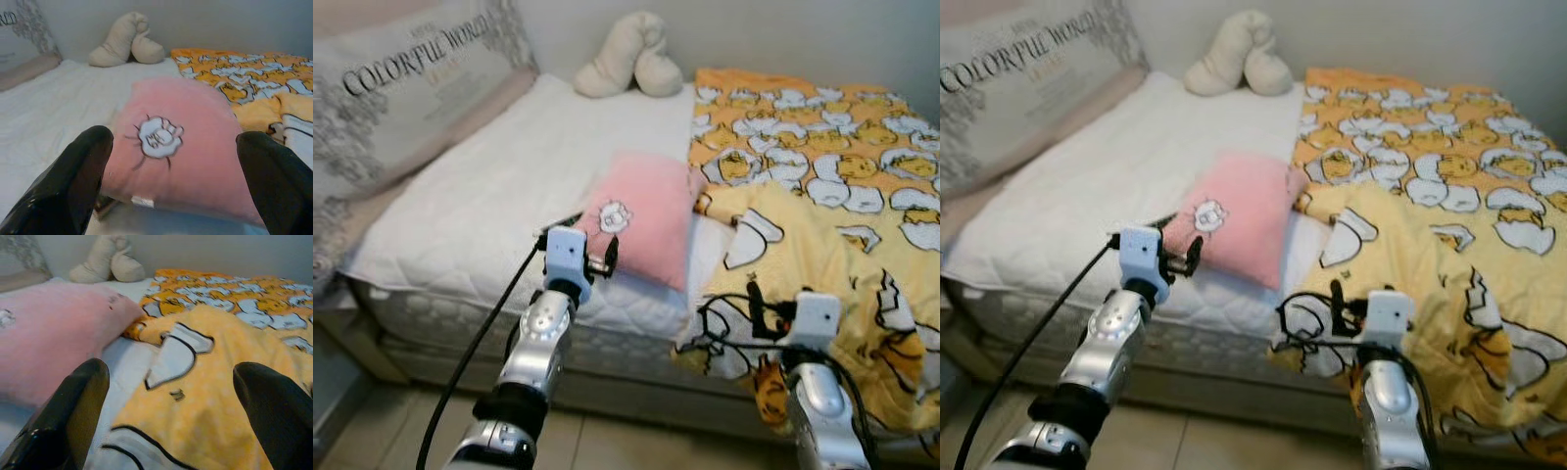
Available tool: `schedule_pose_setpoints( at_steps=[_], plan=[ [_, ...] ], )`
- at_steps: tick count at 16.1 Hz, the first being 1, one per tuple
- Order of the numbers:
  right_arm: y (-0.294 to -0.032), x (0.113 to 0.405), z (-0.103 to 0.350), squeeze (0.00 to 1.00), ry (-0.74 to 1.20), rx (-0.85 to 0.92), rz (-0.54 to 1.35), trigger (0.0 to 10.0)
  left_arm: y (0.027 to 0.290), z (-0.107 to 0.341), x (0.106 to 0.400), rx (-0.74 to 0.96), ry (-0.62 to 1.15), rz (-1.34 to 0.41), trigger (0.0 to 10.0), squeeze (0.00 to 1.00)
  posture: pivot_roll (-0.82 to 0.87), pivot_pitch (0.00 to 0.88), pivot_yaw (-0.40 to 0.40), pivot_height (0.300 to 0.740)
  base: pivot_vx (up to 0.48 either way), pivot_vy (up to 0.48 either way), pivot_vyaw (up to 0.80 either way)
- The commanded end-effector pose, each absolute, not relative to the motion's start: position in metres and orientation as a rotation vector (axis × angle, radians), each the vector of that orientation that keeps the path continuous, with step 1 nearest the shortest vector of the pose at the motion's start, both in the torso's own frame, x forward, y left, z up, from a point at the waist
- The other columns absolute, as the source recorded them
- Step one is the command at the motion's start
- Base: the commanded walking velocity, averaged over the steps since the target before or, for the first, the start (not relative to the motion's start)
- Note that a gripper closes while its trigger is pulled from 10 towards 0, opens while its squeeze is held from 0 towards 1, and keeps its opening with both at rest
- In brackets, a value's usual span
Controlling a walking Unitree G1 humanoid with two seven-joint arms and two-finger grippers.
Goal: Clean up the room
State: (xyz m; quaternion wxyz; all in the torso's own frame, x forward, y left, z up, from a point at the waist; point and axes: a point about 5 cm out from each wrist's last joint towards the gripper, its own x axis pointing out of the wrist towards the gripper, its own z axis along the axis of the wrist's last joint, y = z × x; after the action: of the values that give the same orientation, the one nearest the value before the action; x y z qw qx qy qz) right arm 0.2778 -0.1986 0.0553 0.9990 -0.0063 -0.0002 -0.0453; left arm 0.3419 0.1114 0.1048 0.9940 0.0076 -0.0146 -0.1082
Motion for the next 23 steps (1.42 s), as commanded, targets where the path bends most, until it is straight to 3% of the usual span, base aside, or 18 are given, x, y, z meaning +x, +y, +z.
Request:
schedule_pose_setpoints(
  at_steps=[1,11,14,16,18,22,23],
  plan=[
    [-0.198,0.281,0.060,0.00,-0.017,-0.016,-0.085,10.0,0.114,0.108,0.345,0.021,-0.036,-0.213,10.0,0.00,0.10,0.000,0.040,0.740,0.480,0.000,0.00],
    [-0.197,0.283,0.062,0.00,-0.014,-0.022,-0.070,10.0,0.119,0.110,0.346,0.044,-0.048,-0.181,10.0,0.00,0.10,0.000,0.032,0.740,0.480,0.000,0.00],
    [-0.196,0.296,0.084,0.00,-0.068,0.015,-0.056,10.0,0.126,0.126,0.354,0.100,-0.106,-0.174,10.0,0.00,0.10,0.000,0.035,0.740,0.480,0.000,0.00],
    [-0.192,0.325,0.102,0.00,0.024,0.214,0.039,10.0,0.141,0.145,0.381,0.215,0.002,-0.157,10.0,0.00,0.10,0.000,0.034,0.740,0.240,0.000,0.00],
    [-0.189,0.333,0.090,0.00,0.155,0.406,0.092,10.0,0.140,0.145,0.388,0.236,0.115,-0.250,10.0,0.00,0.10,0.000,0.028,0.740,0.000,0.000,0.00],
    [-0.187,0.333,0.078,0.00,0.237,0.517,0.124,10.0,0.142,0.143,0.394,0.196,0.257,-0.326,10.0,0.00,0.13,0.090,0.003,0.740,0.000,0.000,0.00],
    [-0.182,0.328,0.076,0.00,0.268,0.541,0.165,10.0,0.150,0.146,0.398,0.203,0.278,-0.277,10.0,0.00,0.13,0.173,-0.003,0.740,0.000,0.000,0.00]
  ],
)
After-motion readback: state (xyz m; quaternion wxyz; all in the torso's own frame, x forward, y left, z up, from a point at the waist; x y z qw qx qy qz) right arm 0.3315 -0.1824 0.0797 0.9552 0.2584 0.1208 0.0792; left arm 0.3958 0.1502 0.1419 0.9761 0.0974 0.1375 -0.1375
